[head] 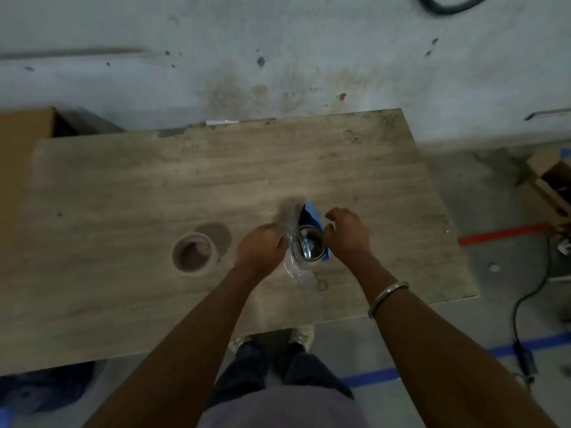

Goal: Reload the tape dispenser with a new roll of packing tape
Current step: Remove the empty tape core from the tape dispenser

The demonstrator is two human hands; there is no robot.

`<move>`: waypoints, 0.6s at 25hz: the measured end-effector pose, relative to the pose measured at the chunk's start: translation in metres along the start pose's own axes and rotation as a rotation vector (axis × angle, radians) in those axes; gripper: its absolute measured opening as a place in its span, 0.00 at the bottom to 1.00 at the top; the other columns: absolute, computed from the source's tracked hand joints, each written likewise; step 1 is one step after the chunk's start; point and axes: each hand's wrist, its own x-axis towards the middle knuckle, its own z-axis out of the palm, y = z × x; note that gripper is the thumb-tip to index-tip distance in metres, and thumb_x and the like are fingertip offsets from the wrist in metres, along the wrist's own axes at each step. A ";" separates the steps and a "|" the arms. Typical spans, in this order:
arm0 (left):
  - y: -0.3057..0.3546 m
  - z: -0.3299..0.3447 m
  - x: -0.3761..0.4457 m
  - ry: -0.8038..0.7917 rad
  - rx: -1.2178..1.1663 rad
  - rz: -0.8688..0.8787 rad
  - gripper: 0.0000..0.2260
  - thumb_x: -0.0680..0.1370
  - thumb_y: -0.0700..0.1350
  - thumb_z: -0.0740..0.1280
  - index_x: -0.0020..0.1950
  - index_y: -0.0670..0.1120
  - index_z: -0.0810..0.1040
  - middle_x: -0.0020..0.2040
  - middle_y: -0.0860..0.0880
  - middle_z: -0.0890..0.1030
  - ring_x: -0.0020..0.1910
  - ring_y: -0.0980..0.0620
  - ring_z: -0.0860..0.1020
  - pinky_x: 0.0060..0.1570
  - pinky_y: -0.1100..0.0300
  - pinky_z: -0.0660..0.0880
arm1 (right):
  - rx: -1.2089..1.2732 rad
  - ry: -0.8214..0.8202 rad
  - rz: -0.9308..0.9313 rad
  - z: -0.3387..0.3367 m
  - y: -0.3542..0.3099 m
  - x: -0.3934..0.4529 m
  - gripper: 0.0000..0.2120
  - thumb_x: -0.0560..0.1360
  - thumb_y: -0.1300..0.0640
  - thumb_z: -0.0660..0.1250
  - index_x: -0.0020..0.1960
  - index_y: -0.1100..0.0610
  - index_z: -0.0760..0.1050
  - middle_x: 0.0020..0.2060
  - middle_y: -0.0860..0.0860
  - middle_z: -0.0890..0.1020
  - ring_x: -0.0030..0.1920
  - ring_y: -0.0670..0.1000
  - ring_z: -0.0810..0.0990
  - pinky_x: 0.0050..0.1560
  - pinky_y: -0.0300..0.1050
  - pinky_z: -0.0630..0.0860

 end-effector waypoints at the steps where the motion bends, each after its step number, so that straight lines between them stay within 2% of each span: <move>1: 0.004 0.007 -0.001 -0.014 -0.006 -0.025 0.12 0.79 0.47 0.60 0.55 0.43 0.78 0.51 0.43 0.82 0.49 0.41 0.80 0.46 0.51 0.76 | 0.019 -0.024 0.003 0.002 0.003 0.000 0.15 0.74 0.62 0.65 0.60 0.61 0.77 0.55 0.59 0.80 0.56 0.60 0.78 0.52 0.51 0.75; 5: 0.014 0.030 0.001 -0.032 -0.136 -0.184 0.15 0.77 0.52 0.65 0.58 0.44 0.78 0.49 0.41 0.83 0.49 0.40 0.80 0.45 0.53 0.74 | 0.079 -0.109 0.032 0.017 0.008 -0.003 0.14 0.75 0.57 0.67 0.58 0.61 0.77 0.54 0.59 0.80 0.55 0.60 0.78 0.52 0.51 0.76; 8: 0.019 0.044 0.005 -0.054 -0.150 -0.261 0.18 0.76 0.57 0.66 0.54 0.44 0.78 0.45 0.42 0.83 0.44 0.42 0.80 0.40 0.54 0.74 | 0.126 -0.129 0.068 0.022 0.012 -0.003 0.11 0.75 0.57 0.66 0.56 0.60 0.78 0.50 0.58 0.81 0.51 0.60 0.80 0.45 0.46 0.73; 11: 0.027 0.052 0.009 -0.059 -0.100 -0.297 0.15 0.75 0.56 0.64 0.49 0.45 0.76 0.42 0.44 0.82 0.40 0.43 0.80 0.36 0.55 0.73 | 0.149 -0.134 0.067 0.024 0.014 -0.002 0.09 0.75 0.58 0.65 0.52 0.60 0.79 0.46 0.58 0.83 0.47 0.59 0.81 0.41 0.43 0.68; 15: 0.033 0.051 0.010 -0.041 -0.073 -0.300 0.09 0.74 0.51 0.67 0.45 0.46 0.79 0.39 0.46 0.82 0.36 0.47 0.77 0.34 0.58 0.67 | 0.112 -0.171 0.014 0.023 0.014 0.000 0.07 0.74 0.60 0.64 0.46 0.61 0.80 0.41 0.59 0.83 0.42 0.59 0.81 0.39 0.43 0.68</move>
